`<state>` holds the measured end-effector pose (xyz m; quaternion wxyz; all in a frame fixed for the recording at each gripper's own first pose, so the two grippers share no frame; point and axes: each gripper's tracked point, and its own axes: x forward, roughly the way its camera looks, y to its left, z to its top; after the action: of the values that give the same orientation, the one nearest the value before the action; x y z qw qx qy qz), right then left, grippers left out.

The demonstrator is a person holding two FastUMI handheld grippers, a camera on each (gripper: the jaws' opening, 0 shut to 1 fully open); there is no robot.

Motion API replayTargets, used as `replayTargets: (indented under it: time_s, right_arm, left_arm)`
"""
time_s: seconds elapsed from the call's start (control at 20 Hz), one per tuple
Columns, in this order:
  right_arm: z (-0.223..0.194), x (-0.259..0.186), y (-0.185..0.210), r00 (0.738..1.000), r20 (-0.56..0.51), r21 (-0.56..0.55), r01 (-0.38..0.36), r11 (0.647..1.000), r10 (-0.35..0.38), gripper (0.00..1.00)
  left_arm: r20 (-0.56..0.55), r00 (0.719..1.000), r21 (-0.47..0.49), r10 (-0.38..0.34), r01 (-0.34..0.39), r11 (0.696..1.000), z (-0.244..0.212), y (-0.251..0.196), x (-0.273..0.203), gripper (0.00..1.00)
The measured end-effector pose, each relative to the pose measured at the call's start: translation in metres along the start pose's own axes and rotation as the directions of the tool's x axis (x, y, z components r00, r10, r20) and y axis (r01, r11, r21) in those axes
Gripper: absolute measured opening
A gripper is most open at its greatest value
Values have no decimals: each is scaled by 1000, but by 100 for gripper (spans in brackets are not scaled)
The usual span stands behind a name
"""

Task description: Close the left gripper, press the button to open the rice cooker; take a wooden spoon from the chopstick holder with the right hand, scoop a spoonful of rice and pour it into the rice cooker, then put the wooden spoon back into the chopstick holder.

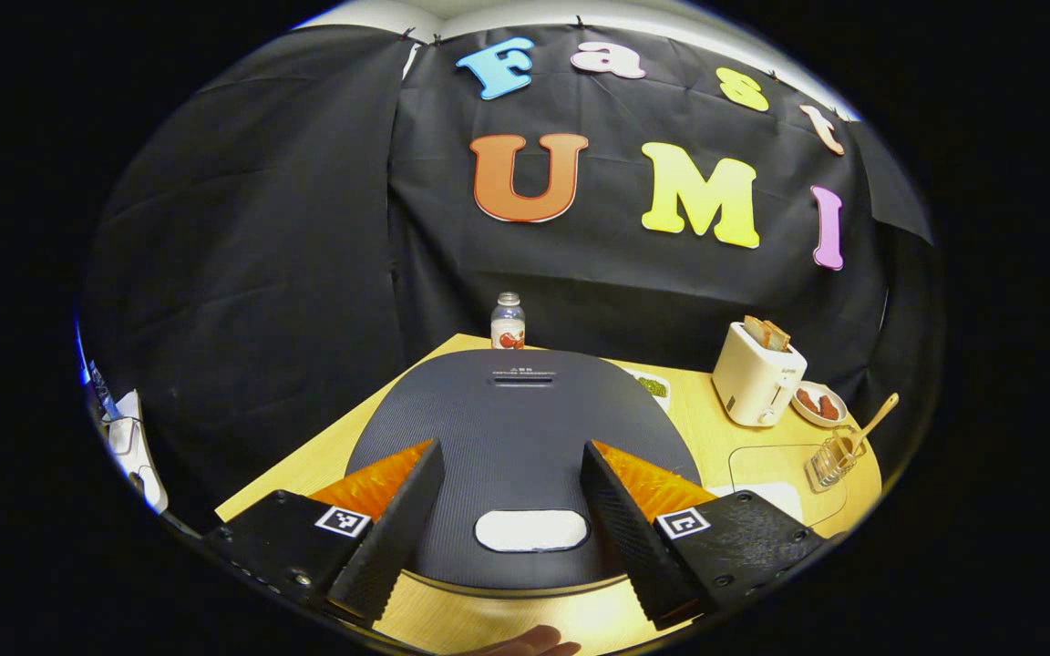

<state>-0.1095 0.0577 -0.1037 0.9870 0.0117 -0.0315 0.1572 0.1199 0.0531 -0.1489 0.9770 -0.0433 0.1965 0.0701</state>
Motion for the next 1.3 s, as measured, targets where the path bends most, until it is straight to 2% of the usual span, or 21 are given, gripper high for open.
replayTargets:
  time_s: [0.1,0.25,0.5,0.65,1.15,1.3]
  right_arm:
    - [2,2,-3,1000,2,-3,13,1000,-13,100]
    - [1,1,-5,1000,-2,-2,24,1000,-24,100]
    - [-1,2,-4,999,-14,0,31,1000,-31,100]
    - [-2,2,-9,999,-21,-2,42,999,-42,100]
    - [-4,2,-18,998,-30,-6,63,998,-63,100]
    - [-2,0,-20,998,-27,-11,60,998,-61,100]
  left_arm:
    - [18,999,-23,-29,30,999,3,-4,-11,98]
    - [60,998,-11,-20,20,1000,15,0,-32,96]
    - [170,984,-1,-49,50,999,40,-12,-81,95]
    - [186,979,0,-81,83,997,32,-27,-102,95]
    - [333,938,-16,-96,108,994,28,-37,-184,95]
    - [357,924,48,-134,125,991,28,-52,-207,95]
